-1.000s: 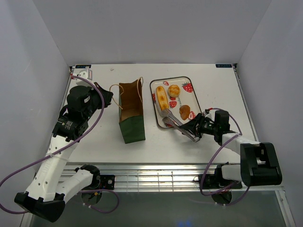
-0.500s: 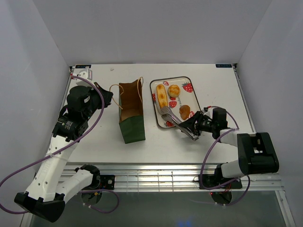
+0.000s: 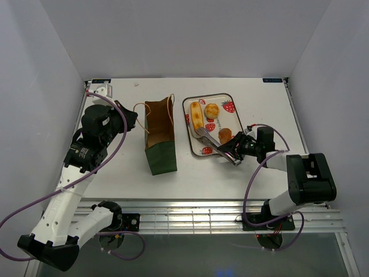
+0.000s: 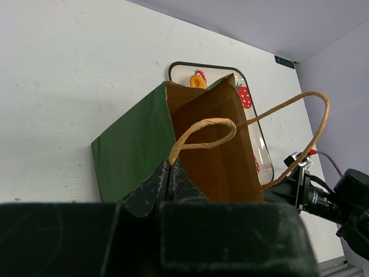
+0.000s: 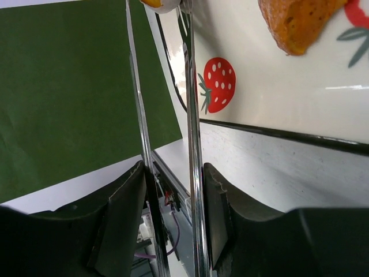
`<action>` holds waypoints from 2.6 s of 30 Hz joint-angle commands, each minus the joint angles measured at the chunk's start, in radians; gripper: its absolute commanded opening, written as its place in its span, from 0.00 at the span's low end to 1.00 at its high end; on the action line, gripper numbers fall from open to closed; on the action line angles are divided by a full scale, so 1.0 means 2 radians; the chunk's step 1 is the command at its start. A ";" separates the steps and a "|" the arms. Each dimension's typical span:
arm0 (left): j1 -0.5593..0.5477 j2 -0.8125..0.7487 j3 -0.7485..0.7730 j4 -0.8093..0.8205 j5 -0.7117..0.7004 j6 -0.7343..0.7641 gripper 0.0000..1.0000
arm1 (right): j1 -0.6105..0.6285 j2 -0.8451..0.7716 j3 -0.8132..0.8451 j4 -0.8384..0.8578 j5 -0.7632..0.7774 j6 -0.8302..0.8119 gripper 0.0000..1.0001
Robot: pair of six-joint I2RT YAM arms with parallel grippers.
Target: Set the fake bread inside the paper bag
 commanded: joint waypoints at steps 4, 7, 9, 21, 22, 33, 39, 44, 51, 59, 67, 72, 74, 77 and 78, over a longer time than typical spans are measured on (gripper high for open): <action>0.003 -0.003 0.010 -0.004 0.001 0.005 0.00 | 0.011 0.029 0.034 0.035 -0.011 -0.025 0.47; 0.003 -0.003 0.009 -0.004 0.001 0.005 0.00 | 0.014 0.037 0.044 0.037 -0.017 -0.039 0.45; 0.003 -0.004 0.010 -0.004 0.000 0.005 0.00 | 0.015 0.037 0.051 0.037 -0.020 -0.047 0.43; 0.003 -0.006 0.004 -0.003 0.002 0.000 0.00 | 0.015 -0.013 0.056 0.010 -0.028 -0.090 0.15; 0.003 -0.006 0.004 -0.003 0.001 0.000 0.00 | 0.015 -0.019 0.055 -0.002 -0.028 -0.091 0.11; 0.003 -0.006 0.007 -0.002 0.005 -0.001 0.00 | 0.014 -0.134 0.054 -0.106 -0.026 -0.101 0.08; 0.003 -0.006 0.009 -0.003 0.006 -0.001 0.00 | 0.014 -0.200 0.064 -0.160 -0.019 -0.099 0.08; 0.003 -0.009 0.009 -0.006 0.005 0.000 0.00 | 0.014 -0.242 0.076 -0.188 -0.016 -0.094 0.08; 0.003 -0.013 0.011 -0.010 0.003 0.000 0.00 | 0.014 -0.276 0.121 -0.246 -0.021 -0.094 0.08; 0.003 -0.011 0.010 -0.009 0.002 0.000 0.00 | 0.014 -0.305 0.227 -0.301 -0.033 -0.091 0.08; 0.003 -0.011 0.008 -0.009 0.000 -0.003 0.00 | 0.016 -0.295 0.347 -0.330 -0.083 -0.091 0.08; 0.003 -0.011 0.006 -0.007 -0.001 -0.005 0.00 | 0.051 -0.286 0.393 -0.332 -0.108 -0.072 0.08; 0.003 -0.011 0.006 -0.008 -0.002 -0.006 0.00 | 0.073 -0.287 0.398 -0.332 -0.110 -0.064 0.08; 0.003 -0.013 0.004 -0.008 -0.002 -0.007 0.00 | 0.100 -0.295 0.395 -0.350 -0.107 -0.061 0.08; 0.003 -0.013 0.004 -0.008 -0.002 -0.008 0.00 | 0.106 -0.298 0.394 -0.353 -0.108 -0.058 0.08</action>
